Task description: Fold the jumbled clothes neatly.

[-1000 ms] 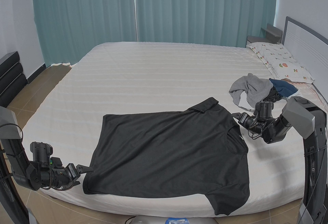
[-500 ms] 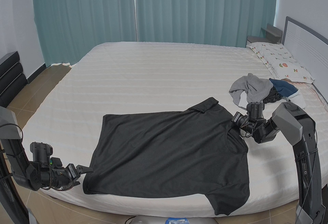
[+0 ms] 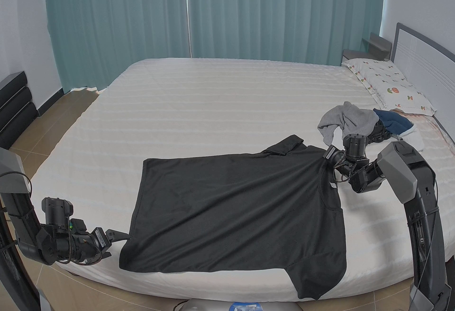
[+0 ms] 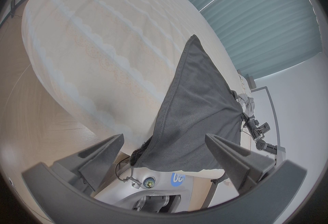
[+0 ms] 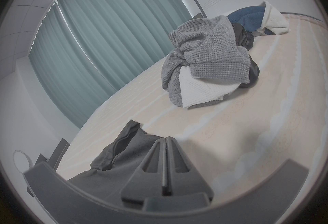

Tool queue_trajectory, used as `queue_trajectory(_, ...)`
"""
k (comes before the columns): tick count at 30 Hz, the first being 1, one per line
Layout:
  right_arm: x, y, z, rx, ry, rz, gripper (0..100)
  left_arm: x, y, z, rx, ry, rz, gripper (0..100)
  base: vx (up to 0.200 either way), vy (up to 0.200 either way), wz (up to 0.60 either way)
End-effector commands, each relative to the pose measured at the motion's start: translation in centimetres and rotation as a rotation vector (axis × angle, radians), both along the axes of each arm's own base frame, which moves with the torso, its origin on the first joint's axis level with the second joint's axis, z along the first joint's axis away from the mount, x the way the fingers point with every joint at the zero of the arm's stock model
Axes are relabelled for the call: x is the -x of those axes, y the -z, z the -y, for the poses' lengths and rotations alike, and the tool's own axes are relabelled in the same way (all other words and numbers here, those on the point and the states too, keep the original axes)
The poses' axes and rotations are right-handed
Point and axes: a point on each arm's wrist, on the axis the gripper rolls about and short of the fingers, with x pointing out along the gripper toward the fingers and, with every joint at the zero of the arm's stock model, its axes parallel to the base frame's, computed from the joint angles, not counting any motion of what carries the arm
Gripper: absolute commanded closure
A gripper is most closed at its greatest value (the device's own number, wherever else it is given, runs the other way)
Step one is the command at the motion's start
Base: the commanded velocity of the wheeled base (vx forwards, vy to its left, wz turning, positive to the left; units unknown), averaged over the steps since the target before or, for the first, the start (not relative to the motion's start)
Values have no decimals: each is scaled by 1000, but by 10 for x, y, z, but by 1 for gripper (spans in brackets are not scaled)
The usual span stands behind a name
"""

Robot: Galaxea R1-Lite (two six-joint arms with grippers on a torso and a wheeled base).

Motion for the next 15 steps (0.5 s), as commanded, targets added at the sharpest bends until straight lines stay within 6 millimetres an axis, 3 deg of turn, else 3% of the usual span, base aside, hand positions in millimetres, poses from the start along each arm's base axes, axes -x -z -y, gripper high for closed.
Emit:
queue_trajectory(1, -1, 6, 0, 1, 1, -6, 100, 0, 0, 0, 0, -1, 0, 0, 0, 0, 0)
queue_trajectory(6, 1, 9, 0, 2, 1, -19, 100, -1, 0, 0, 0, -1, 0, 0, 0, 0, 0)
queue_trajectory(7, 1, 9, 0, 2, 1, -19, 0, -1, 0, 0, 0, -1, 0, 0, 0, 0, 0)
queue_trajectory(11, 8, 12, 0, 14, 13, -48, 0, -1, 0, 0, -1, -2, 1, 0, 0, 0, 0)
queue_trajectory(15, 30, -13, 2, 1, 8, -45, 0, -2, 0, 0, 0, -1, 4, 0, 0, 0, 0)
